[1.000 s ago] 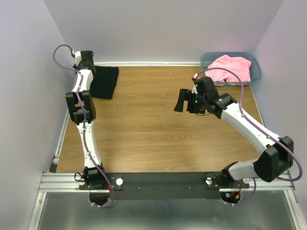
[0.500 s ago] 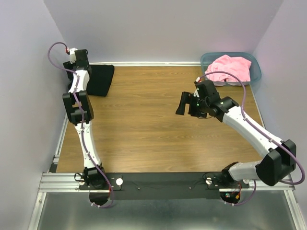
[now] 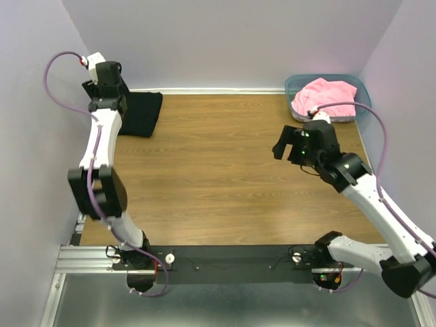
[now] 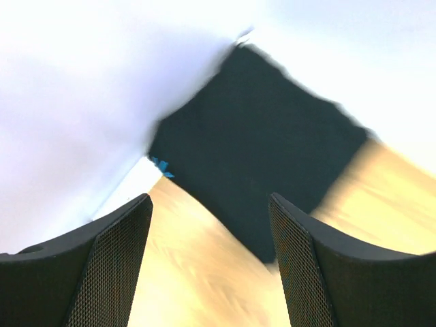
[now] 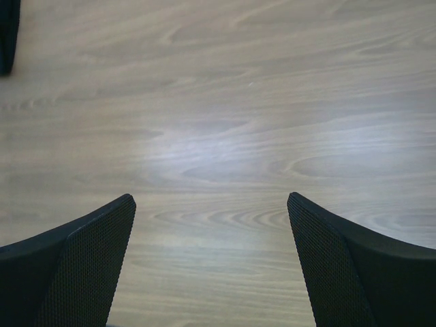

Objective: Fold and stack the t-shirts
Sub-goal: Neatly place the folded tshirt to the corner

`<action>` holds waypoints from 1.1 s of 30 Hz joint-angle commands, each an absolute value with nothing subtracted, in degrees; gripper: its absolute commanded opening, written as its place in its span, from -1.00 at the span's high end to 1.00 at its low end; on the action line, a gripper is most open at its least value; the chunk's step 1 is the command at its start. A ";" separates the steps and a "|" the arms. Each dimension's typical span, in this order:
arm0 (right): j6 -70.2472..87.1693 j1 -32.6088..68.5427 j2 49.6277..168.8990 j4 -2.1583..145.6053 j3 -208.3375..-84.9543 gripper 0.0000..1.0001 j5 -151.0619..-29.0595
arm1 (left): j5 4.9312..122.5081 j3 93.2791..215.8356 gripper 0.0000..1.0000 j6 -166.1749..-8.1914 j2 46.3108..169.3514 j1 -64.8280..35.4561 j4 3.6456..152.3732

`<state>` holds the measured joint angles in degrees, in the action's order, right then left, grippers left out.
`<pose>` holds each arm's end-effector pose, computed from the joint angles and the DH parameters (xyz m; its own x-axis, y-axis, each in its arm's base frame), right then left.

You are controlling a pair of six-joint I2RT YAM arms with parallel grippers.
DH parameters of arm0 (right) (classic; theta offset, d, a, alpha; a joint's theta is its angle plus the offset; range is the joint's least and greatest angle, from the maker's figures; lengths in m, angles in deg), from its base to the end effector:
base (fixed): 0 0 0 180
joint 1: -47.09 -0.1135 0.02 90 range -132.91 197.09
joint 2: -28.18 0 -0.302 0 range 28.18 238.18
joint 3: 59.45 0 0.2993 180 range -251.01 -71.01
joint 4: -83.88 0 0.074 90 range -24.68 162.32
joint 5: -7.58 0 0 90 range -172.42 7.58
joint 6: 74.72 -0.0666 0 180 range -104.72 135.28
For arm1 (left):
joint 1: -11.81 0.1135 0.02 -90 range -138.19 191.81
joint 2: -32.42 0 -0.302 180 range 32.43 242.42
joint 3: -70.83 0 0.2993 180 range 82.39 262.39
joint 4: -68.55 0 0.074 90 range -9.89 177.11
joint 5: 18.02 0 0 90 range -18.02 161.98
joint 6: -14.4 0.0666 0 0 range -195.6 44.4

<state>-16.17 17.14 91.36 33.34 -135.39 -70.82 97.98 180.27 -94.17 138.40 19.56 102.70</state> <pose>0.2542 0.1310 0.3638 -0.6362 0.2233 -0.7385 -0.0228 0.9513 0.3073 0.5083 0.0986 0.3536 -0.3218 -0.3327 -0.8864 -0.6300 0.7741 -0.0618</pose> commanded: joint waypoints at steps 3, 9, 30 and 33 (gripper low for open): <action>-14.08 17.03 81.19 25.57 -138.06 -1.00 -49.58 | 94.30 166.87 -0.54 -96.96 109.04 12.00 103.83; -6.88 17.04 70.74 22.31 -141.85 -1.00 -42.70 | 93.86 154.12 -0.54 -102.93 84.58 8.30 110.25; 4.82 16.95 47.79 27.49 -135.61 -1.00 -43.31 | 96.41 141.36 -0.75 -101.97 37.17 8.30 120.54; 4.90 16.95 47.17 28.02 -135.26 -1.00 -43.57 | 97.03 141.54 -0.77 -102.14 37.52 8.30 120.37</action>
